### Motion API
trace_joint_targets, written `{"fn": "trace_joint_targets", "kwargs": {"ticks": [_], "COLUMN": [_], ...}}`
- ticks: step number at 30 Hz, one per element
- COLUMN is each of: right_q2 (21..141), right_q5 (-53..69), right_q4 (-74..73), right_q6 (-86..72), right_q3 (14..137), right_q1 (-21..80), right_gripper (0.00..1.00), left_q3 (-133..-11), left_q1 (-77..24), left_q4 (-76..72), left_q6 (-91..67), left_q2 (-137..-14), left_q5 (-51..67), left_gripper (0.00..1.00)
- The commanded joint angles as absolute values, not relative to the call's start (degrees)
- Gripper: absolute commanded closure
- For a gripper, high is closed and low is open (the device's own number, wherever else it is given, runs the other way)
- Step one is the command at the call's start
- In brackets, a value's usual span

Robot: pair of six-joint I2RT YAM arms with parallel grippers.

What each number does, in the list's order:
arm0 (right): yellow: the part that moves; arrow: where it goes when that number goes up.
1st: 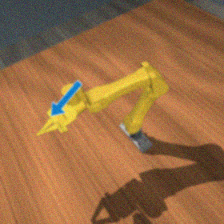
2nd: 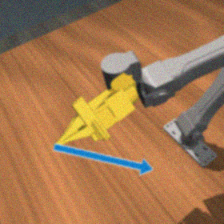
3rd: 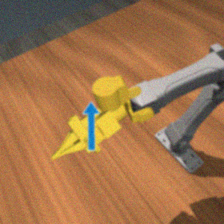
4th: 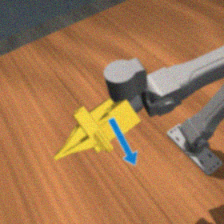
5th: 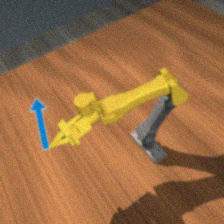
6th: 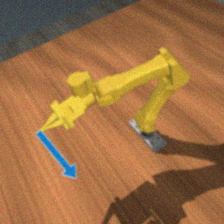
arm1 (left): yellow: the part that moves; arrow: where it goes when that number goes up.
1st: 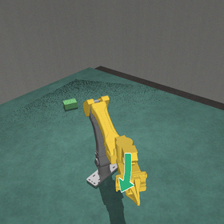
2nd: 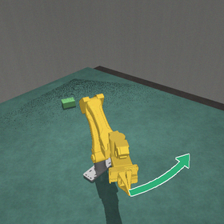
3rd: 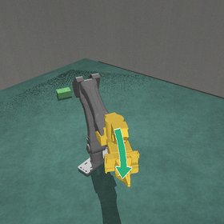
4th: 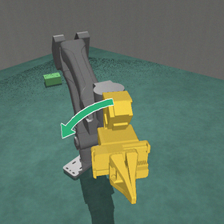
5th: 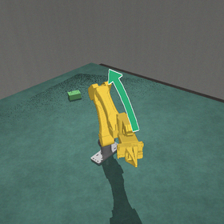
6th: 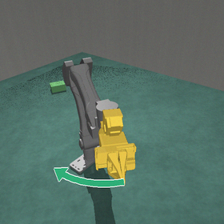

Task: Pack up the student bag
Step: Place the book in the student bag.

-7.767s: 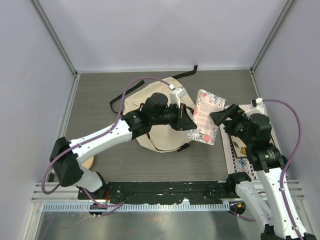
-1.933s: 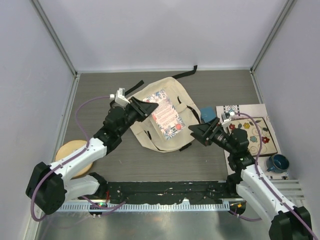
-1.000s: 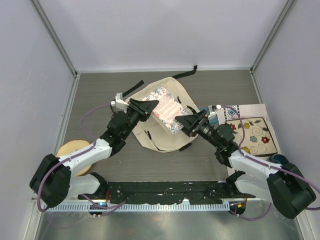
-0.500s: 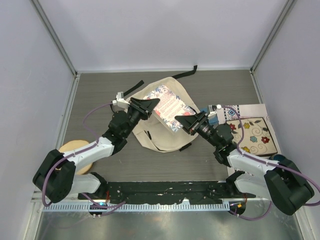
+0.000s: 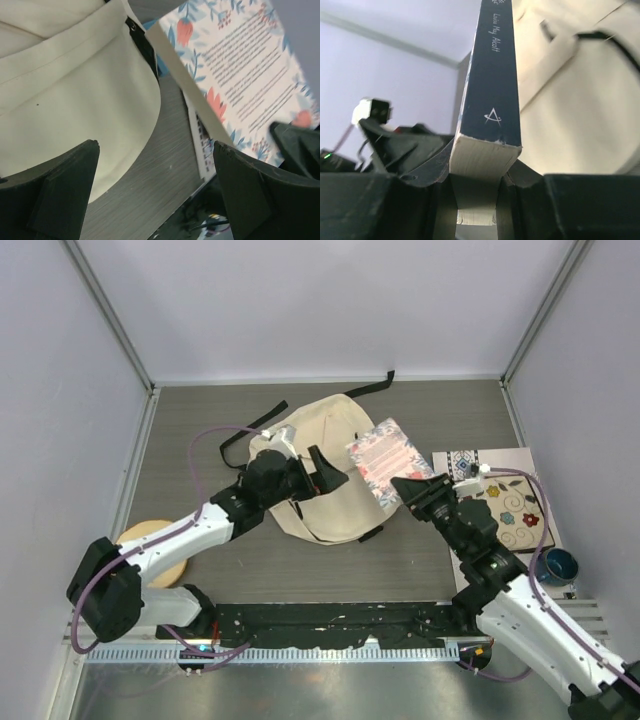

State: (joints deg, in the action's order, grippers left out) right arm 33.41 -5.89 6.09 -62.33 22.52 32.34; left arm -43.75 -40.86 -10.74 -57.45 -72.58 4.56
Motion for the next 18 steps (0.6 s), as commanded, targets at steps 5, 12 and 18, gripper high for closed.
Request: {"fn": "trace_joint_targets", "kwargs": {"ticks": [5,12,18], "right_q2": [22.07,20.75,20.48], "right_q5": [-31.80,-36.82,-35.86], "right_q4": [-21.87,-29.09,-29.09], "right_q6": [-53.35,-51.50,-52.47], "right_q3": [34.01,38.32,37.97], "right_q1": [32.08,32.08,32.08], "right_gripper": [0.99,0.99,0.99], "left_q3": [-61.07,-68.99,-72.42], "left_q1": [-56.33,-61.61,-61.70], "left_q4": [17.29,22.85,23.03], "left_q6": [-30.43,-24.61,-22.68], "left_q2": [-83.65,-97.36,-101.86], "left_q5": [-8.87,-11.43,-11.52], "left_gripper": [0.01,0.05,0.10]}}
